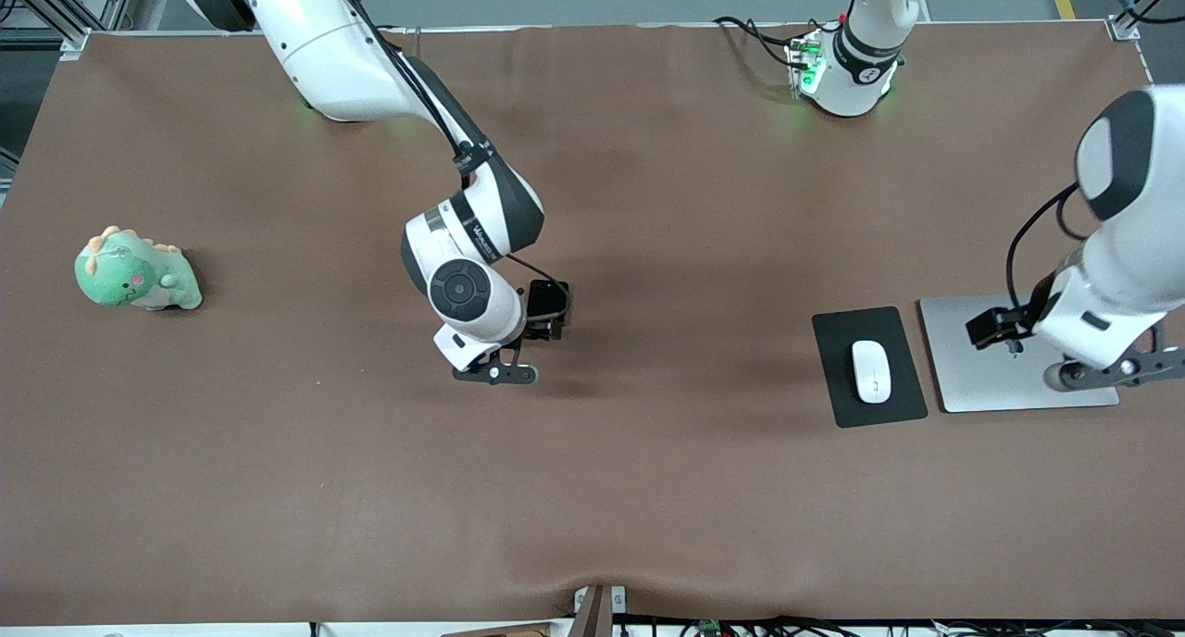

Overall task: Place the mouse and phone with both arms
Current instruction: 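Lower the right gripper onto the black phone while the left gripper withdraws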

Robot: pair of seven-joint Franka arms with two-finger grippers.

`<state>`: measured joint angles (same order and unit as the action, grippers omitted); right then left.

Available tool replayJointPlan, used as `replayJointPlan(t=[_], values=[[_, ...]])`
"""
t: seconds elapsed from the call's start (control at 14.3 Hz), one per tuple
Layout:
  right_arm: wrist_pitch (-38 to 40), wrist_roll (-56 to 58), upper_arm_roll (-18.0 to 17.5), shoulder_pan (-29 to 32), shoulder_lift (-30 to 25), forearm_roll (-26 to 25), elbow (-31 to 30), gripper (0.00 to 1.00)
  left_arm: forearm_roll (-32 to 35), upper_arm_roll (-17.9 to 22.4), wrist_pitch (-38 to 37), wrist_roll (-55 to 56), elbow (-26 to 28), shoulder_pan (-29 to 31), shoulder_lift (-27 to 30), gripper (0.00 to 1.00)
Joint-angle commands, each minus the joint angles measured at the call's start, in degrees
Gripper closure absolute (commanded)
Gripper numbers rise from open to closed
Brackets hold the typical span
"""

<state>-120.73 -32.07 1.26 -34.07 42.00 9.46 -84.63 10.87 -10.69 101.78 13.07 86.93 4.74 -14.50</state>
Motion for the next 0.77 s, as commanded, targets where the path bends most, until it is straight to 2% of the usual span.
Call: replayJointPlan(t=[0.0, 0.42, 0.7], values=[[-0.74, -1.76, 0.41, -1.26, -0.08, 1.35, -2.11, 0.00, -2.08, -0.29, -2.73, -0.50, 0.08, 0.53, 4.64, 0.00], [-1.09, -5.02, 0.32, -4.24, -0.08, 1.70, -4.74, 0.00, -4.37, -0.64, -8.18, -1.99, 0.08, 0.36, 10.45, 0.00], [-6.19, -5.20, 0.32, -5.39, -0.34, 3.19, -8.36, 0.00, -5.24, -0.30, -9.49, -3.13, 0.34, -0.26, 13.26, 0.00]])
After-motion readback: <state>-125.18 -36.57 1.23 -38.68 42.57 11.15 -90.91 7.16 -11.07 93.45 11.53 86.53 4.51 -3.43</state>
